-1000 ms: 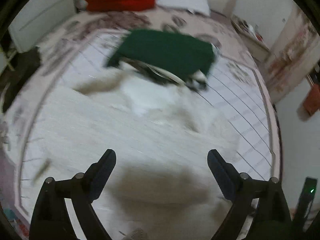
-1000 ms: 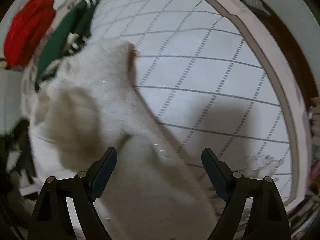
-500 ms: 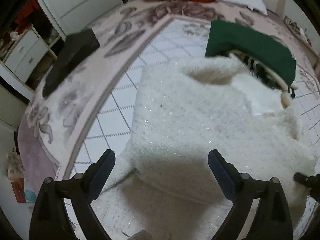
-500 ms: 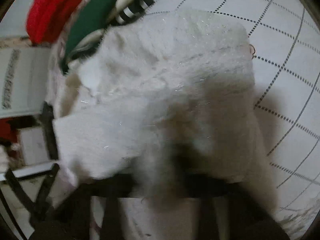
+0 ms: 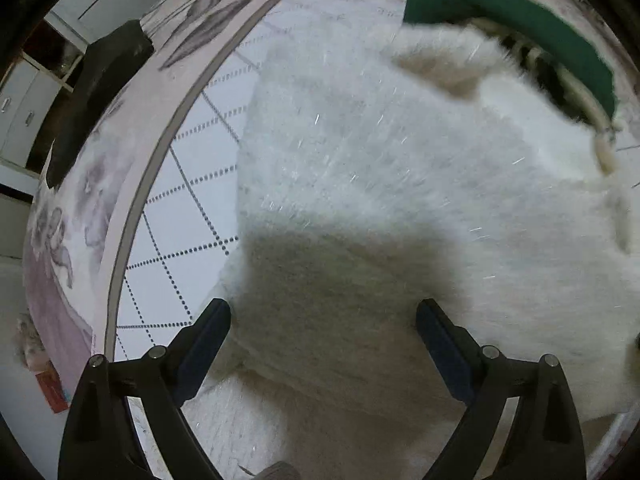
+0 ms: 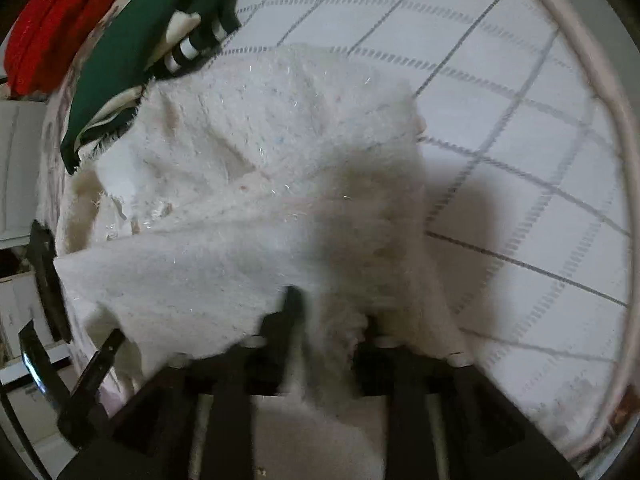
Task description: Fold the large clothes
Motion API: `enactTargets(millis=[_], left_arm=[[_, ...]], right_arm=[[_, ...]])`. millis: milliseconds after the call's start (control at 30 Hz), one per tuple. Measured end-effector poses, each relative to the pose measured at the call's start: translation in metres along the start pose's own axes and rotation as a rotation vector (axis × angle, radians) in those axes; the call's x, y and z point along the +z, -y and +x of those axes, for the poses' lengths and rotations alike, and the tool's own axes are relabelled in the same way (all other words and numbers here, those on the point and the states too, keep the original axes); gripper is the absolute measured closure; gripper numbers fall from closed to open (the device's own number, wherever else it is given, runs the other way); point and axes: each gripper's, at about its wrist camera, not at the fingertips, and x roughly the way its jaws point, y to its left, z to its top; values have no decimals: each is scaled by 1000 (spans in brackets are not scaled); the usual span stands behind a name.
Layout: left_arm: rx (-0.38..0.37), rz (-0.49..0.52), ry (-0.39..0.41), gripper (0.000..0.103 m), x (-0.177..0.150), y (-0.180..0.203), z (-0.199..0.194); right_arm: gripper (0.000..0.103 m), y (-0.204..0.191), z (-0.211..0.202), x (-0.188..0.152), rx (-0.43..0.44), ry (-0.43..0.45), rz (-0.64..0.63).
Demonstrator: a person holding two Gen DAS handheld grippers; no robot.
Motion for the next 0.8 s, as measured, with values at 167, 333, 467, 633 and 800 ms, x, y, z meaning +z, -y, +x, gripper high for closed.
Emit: enactTargets(millis=[167, 333, 467, 633, 800], left_arm=[[59, 64, 129, 8, 18, 14, -43], [184, 129, 110, 8, 54, 32, -2], [219, 131, 94, 8, 73, 24, 23], [214, 129, 87, 6, 76, 18, 34], [202, 135, 98, 6, 74, 18, 31]], right_arm=[[54, -38, -54, -5, 119, 74, -49], [54, -123, 0, 35, 322, -40, -132], [60, -166, 56, 55, 425, -162, -155], [64, -198, 104, 63, 378, -226, -208], [86, -218, 113, 59, 323, -183, -306]])
